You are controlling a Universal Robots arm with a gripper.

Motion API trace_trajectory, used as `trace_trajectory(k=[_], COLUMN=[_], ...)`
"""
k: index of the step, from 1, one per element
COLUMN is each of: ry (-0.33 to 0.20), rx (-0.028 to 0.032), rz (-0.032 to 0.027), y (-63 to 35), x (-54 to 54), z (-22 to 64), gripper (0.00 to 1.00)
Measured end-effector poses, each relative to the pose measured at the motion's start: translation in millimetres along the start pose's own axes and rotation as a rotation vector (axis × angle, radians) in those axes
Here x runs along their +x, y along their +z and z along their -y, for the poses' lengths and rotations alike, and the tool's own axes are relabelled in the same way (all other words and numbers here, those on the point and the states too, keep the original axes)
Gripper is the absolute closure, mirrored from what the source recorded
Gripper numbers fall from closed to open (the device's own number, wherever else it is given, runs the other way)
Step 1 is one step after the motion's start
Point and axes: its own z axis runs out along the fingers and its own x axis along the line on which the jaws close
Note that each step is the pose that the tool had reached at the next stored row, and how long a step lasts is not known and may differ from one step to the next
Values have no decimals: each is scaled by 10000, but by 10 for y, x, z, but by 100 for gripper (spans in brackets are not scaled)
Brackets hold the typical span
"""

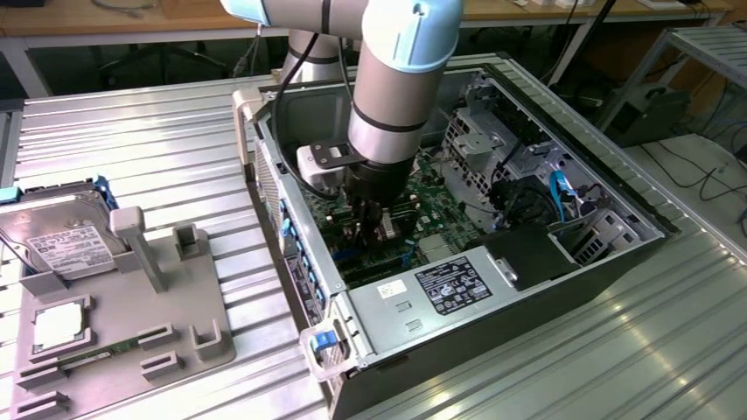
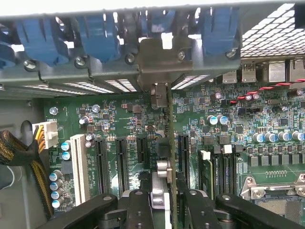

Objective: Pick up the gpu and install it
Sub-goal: 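Insert the gpu into the slot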

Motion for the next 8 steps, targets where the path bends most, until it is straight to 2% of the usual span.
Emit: trace_trajectory(k=[8], ry=[0], rx=[0], rz=[0], y=[0], x=[0], z=[0], gripper=[70])
